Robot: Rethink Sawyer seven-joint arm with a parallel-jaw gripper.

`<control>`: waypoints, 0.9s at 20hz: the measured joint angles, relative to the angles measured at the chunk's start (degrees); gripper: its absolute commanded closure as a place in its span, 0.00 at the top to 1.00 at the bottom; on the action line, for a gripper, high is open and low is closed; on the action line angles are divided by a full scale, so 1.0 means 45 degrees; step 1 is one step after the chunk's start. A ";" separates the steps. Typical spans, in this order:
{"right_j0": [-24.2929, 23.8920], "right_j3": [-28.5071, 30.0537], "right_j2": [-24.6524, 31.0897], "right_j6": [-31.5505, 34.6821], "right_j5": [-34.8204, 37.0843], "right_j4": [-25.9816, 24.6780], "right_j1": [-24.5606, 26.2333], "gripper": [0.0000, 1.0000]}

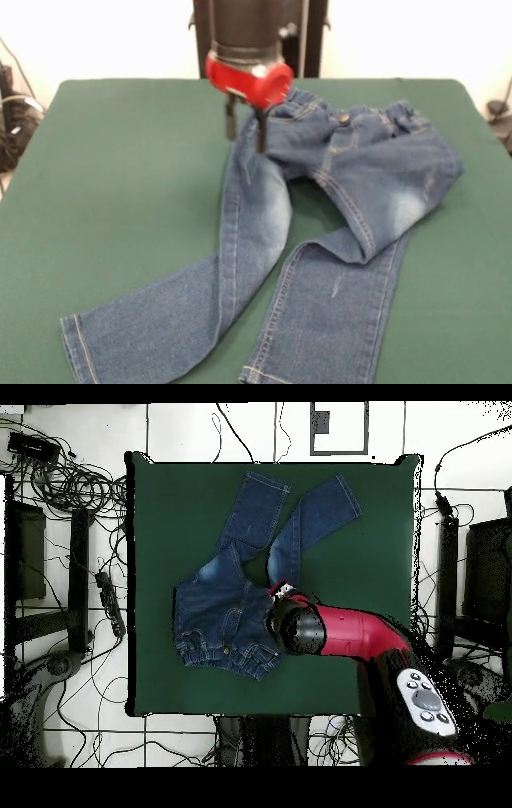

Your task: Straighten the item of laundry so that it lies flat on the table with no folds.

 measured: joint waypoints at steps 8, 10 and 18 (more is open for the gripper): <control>-0.1711 -0.0216 -0.0132 0.0000 0.1074 -0.0085 -0.1323 1.00; -0.2042 -0.0415 -0.0134 0.0000 0.1340 -0.0087 -0.1439 1.00; -0.3108 -0.2183 0.0331 -0.0026 0.2930 -0.0111 -0.1078 1.00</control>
